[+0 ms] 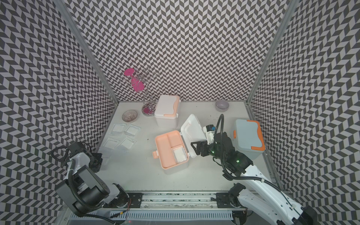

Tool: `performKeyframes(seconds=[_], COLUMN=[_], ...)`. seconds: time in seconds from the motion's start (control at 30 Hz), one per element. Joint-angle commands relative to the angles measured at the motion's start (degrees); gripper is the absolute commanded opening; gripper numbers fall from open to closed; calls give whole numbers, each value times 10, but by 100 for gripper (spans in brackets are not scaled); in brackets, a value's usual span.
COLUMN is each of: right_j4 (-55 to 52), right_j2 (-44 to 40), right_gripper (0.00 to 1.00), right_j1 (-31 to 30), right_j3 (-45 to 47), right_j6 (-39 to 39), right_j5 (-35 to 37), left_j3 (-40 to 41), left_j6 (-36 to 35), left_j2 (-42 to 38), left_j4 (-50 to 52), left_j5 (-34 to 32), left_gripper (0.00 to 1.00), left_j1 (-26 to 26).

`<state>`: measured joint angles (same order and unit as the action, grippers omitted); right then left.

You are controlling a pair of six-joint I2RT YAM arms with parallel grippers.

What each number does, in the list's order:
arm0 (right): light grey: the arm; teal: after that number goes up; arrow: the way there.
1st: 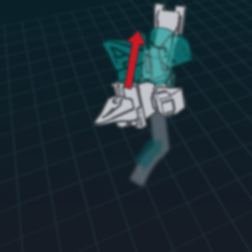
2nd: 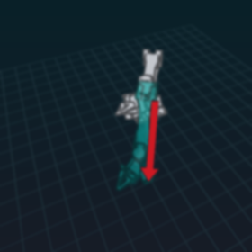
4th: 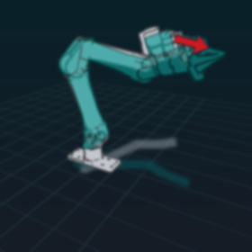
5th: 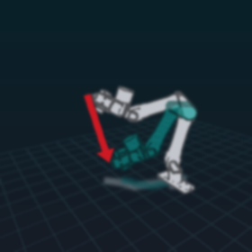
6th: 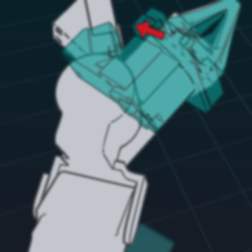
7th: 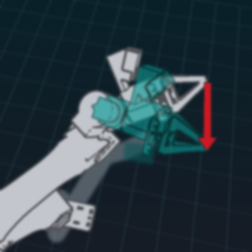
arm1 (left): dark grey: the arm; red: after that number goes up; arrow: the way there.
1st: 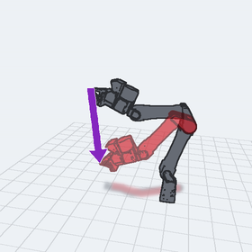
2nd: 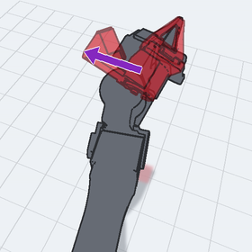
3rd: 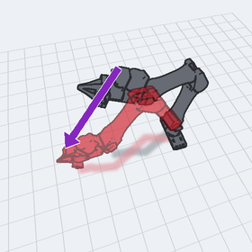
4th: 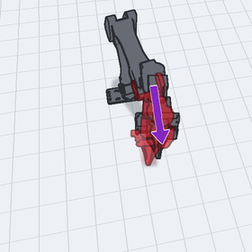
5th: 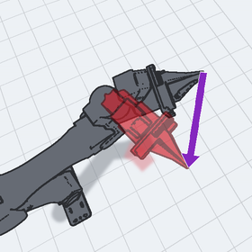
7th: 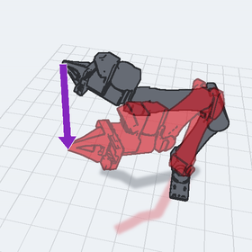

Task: Open first aid kits and take out gauze
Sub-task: Place the gauze at the center of the board, then pick up the gauze from the first aid kit.

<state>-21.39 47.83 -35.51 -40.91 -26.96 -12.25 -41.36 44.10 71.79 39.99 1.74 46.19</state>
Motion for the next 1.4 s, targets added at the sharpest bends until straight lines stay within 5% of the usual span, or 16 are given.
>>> performKeyframes(seconds=[0.0, 0.27, 0.53, 0.83, 1.1, 1.37], right_j4=[32, 44, 57, 53, 54, 57], right_j2=[2, 16, 11, 3, -18, -31], right_gripper=[75, 75, 75, 75, 75, 75], right_j1=[-2, -2, -2, -2, -2, -2], right_j3=[-10, -10, -11, -15, 0, 14], right_j6=[7, 8, 11, 14, 4, 0], right_j5=[-6, -8, 15, 43, 57, 59], left_j3=[-2, -9, -148, -143, -153, -213], left_j6=[-9, 10, 107, 181, 300, 332], left_j2=[-23, -127, -255, -237, -155, -19], left_j4=[7, 55, 133, 125, 112, 102], left_j5=[10, 59, -11, -22, -122, -167], left_gripper=[29, 63, 81, 77, 72, 66], left_j1=[3, -49, -298, -559, -858, -1025])
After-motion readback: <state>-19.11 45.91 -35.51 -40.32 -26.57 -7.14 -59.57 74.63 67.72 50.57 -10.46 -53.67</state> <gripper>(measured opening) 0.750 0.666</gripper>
